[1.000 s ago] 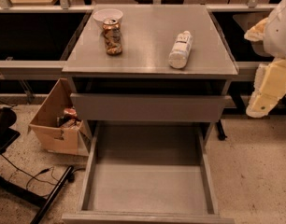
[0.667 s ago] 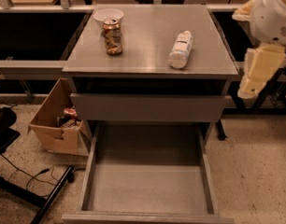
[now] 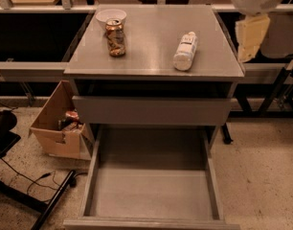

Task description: Place blue plastic bottle into middle drawer

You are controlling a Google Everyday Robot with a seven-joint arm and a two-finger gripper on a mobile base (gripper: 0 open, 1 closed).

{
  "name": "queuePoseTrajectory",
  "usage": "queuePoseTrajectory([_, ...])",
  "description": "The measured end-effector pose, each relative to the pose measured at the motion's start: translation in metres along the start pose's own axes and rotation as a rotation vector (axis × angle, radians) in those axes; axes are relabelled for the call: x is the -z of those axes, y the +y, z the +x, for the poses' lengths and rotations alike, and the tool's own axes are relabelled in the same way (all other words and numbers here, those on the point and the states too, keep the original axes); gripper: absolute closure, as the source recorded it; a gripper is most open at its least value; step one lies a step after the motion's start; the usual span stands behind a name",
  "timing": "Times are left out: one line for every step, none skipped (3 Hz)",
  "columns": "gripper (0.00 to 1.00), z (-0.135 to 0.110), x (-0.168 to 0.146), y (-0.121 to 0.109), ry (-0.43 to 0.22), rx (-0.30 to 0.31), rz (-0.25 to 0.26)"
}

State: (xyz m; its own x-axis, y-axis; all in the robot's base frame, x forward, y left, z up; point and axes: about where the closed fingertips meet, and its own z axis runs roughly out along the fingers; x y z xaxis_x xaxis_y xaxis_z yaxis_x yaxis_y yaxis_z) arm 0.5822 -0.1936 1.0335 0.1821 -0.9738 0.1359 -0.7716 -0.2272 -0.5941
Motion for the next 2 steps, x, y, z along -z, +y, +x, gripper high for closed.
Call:
queuePoseTrajectory([0.0,-0.0006,-0.0287,-0.0321,0.041,0.092,-0.018])
queuePoseTrajectory([0.0,-0.0036,-0.0284,-0.0347,0.039,0.095,-0.013])
